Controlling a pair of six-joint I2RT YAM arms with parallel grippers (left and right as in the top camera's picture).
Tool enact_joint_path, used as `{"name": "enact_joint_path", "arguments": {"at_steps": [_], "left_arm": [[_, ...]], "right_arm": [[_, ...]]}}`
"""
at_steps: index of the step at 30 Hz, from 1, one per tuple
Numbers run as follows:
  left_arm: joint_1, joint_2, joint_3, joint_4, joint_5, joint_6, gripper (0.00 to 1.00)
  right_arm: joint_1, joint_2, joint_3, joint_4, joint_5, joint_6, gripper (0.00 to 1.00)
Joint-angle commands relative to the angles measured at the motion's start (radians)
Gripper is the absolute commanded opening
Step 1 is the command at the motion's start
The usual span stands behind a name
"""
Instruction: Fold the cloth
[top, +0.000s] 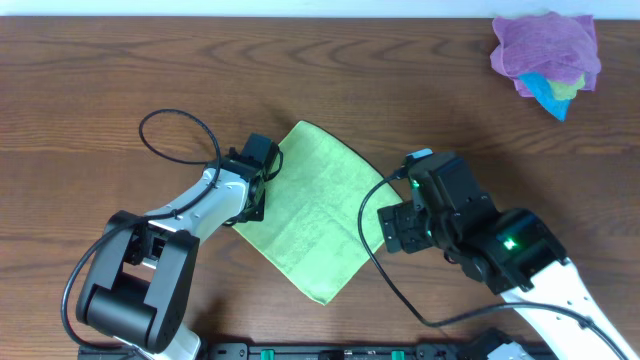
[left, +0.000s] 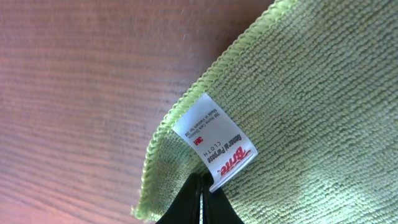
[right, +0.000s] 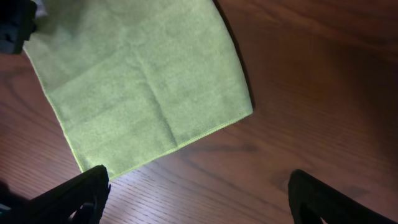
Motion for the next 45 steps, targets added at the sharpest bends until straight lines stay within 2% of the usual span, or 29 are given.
{"name": "enact_joint_path", "arguments": {"at_steps": [1,6,14,20,26,33,45], "left_arm": [[0.006,0.024,0.001,-0.028,0.028,-0.046,0.06],[0.006,0.024,0.001,-0.035,0.031,-0.053,0.06],[0.006,0.024,0.001,-0.031,0.032,-0.053,0.06],[0.006,0.024,0.001,-0.021,0.043,-0.053,0.05],[0.006,0.024,0.001,-0.011,0.043,-0.053,0.06],[0.006,0.024,0.001,-0.010,0.044,-0.053,0.06],[0.006,0.024,0.001,-0.010,0.047,-0.052,0.06]], "right_arm": [[-0.018,0.050,-0.046,0.008,0.004,0.006,0.89],[-0.090,0.128,-0.192,0.153,-0.174,0.049,0.87],[-0.319,0.112,-0.311,0.188,-0.419,-0.004,0.86],[-0.356,0.111,-0.402,0.344,-0.629,0.019,0.87],[-0.373,0.111,-0.523,0.463,-0.669,0.111,0.87],[-0.407,0.111,-0.561,0.529,-0.668,0.129,0.88],[-0.409,0.111,-0.675,0.784,-0.668,0.278,0.91]]}}
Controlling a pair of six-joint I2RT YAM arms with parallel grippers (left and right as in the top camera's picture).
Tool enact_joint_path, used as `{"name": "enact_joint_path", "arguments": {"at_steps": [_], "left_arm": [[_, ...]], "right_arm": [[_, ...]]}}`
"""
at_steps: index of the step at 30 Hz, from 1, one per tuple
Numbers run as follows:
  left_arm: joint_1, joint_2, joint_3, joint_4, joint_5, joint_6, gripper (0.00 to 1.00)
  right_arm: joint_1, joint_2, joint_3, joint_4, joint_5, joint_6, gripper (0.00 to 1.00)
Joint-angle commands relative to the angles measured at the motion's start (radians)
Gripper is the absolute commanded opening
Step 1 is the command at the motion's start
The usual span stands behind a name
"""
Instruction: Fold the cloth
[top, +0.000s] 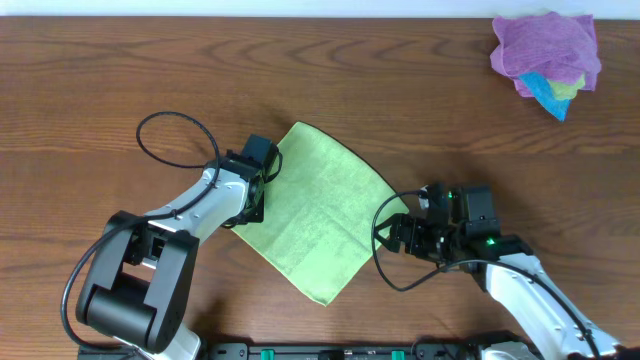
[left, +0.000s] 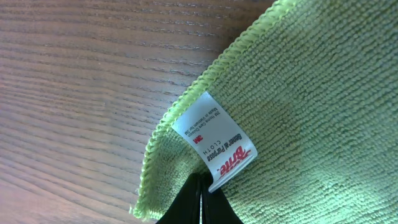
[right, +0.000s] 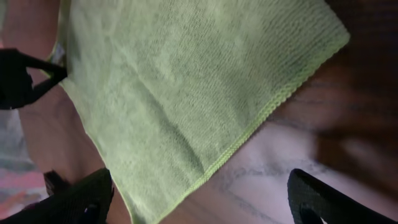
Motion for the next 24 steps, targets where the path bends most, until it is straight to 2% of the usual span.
{"name": "enact_joint_path", "arguments": {"at_steps": [1,7,16,24], "left_arm": [[0.006,0.024,0.000,0.007,0.034,-0.018,0.06],[0.006,0.024,0.000,0.007,0.035,-0.018,0.06],[0.006,0.024,0.000,0.007,0.035,-0.018,0.06],[0.006,0.024,0.000,0.007,0.060,-0.018,0.06]], "right_arm": [[-0.007,-0.008,-0.026,0.043,-0.013,0.068,0.91],[-0.006,0.028,-0.039,0.131,-0.012,0.111,0.91],[-0.006,0.172,-0.039,0.269,-0.011,0.162,0.91],[-0.006,0.264,-0.039,0.474,-0.001,0.207,0.92]]}}
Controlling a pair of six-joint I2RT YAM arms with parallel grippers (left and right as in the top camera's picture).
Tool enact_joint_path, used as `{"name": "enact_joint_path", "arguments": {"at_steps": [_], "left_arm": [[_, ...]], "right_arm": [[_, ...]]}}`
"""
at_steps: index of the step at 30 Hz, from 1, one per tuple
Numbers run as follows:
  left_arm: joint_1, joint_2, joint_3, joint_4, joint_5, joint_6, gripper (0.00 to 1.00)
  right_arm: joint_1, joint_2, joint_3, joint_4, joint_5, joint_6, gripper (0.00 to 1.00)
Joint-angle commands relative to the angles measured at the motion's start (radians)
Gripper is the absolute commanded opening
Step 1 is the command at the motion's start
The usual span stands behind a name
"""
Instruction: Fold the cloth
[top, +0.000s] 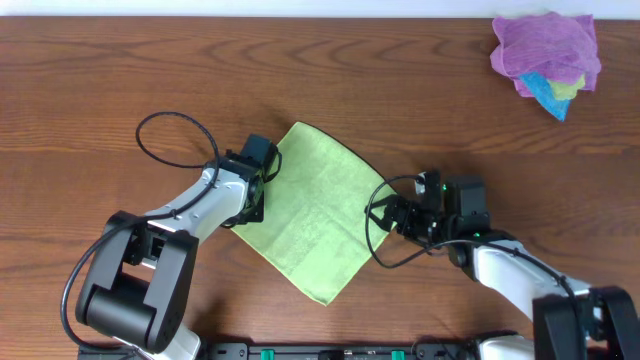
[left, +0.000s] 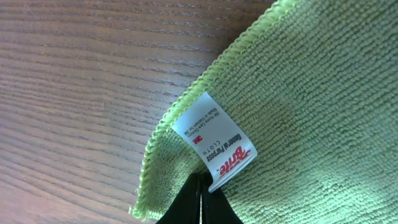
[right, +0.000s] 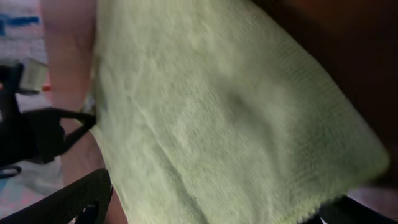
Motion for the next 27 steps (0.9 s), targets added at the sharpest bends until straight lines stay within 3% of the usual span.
{"name": "enact_joint_path", "arguments": {"at_steps": [1,13,27], "left_arm": [[0.003,0.024,0.000,0.005,0.053,-0.018,0.06],[0.003,0.024,0.000,0.001,0.091,-0.018,0.06],[0.003,0.024,0.000,-0.019,0.156,-0.019,0.06]], "right_arm": [[-0.006,0.050,-0.009,0.057,0.053,0.038,0.93],[-0.042,0.129,0.054,0.364,0.128,0.063,0.96],[-0.047,0.153,0.248,0.417,0.003,0.051,0.95]]}}
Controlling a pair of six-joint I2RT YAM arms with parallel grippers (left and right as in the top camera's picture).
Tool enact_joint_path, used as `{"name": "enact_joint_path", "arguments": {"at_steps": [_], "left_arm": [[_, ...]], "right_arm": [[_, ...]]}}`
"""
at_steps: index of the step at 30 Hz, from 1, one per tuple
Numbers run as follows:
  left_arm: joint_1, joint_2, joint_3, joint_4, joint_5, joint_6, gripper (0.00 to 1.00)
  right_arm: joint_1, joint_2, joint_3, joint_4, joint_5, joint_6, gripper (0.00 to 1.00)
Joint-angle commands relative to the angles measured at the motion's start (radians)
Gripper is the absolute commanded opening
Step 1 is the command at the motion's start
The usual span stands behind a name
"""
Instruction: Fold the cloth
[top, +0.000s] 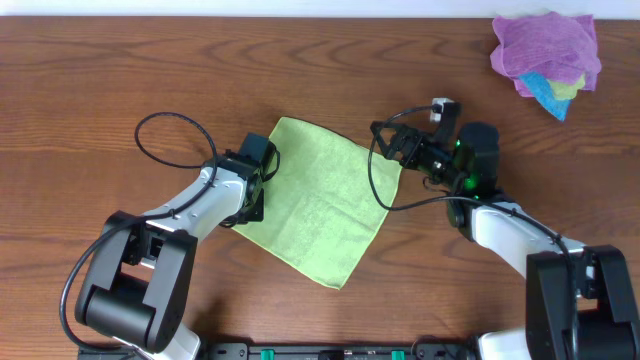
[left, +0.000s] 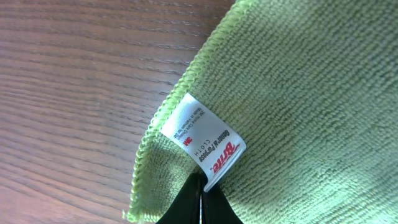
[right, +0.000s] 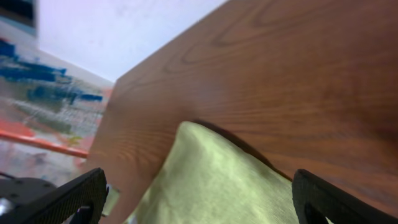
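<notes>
The green cloth (top: 315, 205) lies flat as a tilted square on the wooden table (top: 100, 70). My left gripper (top: 252, 190) is shut on its left edge; in the left wrist view the black fingertips (left: 200, 198) pinch the cloth (left: 298, 93) just below the white label (left: 202, 140). My right gripper (top: 392, 143) hovers over the cloth's right corner, tilted toward the left. In the right wrist view its fingers (right: 90, 196) stand wide apart, with the cloth (right: 224, 174) showing between them and nothing held.
A bundle of purple, blue and yellow cloths (top: 547, 50) sits at the far right corner. A black cable loop (top: 175, 135) from the left arm lies on the table beside the cloth.
My right gripper has moved from the cloth's lower right edge up to its right corner and now looks along the table. The cloth's outline has widened and its top corner sits further left.
My left gripper stayed shut on the cloth's labelled edge throughout. My right gripper was open and raised beside the cloth, then low beside its right edge, then close over that edge, and now it is up at the right corner of a wider cloth.
</notes>
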Motion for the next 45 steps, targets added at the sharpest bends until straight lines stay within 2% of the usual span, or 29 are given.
{"name": "enact_joint_path", "arguments": {"at_steps": [1,5,9,17,23,27,36,40,43,45], "left_arm": [[-0.005,0.024,-0.005,-0.018,0.128,-0.019,0.06],[-0.005,0.024,-0.006,-0.060,0.143,-0.027,0.06],[-0.006,0.024,-0.021,-0.108,0.150,-0.069,0.05],[-0.021,0.024,-0.032,-0.179,0.149,-0.083,0.06],[-0.043,0.024,-0.033,-0.137,0.129,-0.108,0.06],[-0.044,0.011,-0.023,-0.098,0.107,-0.103,0.06],[-0.044,-0.076,0.064,-0.090,0.069,-0.051,0.06],[-0.044,-0.145,0.071,-0.089,0.059,-0.047,0.06],[-0.044,-0.175,0.071,-0.084,0.050,-0.044,0.06],[-0.044,-0.178,0.071,-0.080,0.025,-0.044,0.06]], "right_arm": [[-0.008,0.008,0.017,-0.024,-0.061,0.000,0.94],[-0.019,0.008,0.024,-0.050,-0.105,0.000,0.92],[-0.035,0.008,0.036,-0.064,-0.182,0.000,0.84],[-0.061,0.006,0.071,-0.155,-0.301,-0.018,0.79],[-0.072,0.005,0.120,-0.308,-0.327,-0.100,0.77],[-0.066,0.005,0.163,-0.482,-0.326,-0.216,0.74],[-0.024,-0.010,0.283,-0.839,-0.224,-0.412,0.70],[0.026,-0.051,0.399,-1.051,-0.048,-0.491,0.71],[0.066,-0.073,0.436,-1.149,0.065,-0.501,0.69],[0.103,-0.080,0.440,-1.198,0.137,-0.501,0.60]]}}
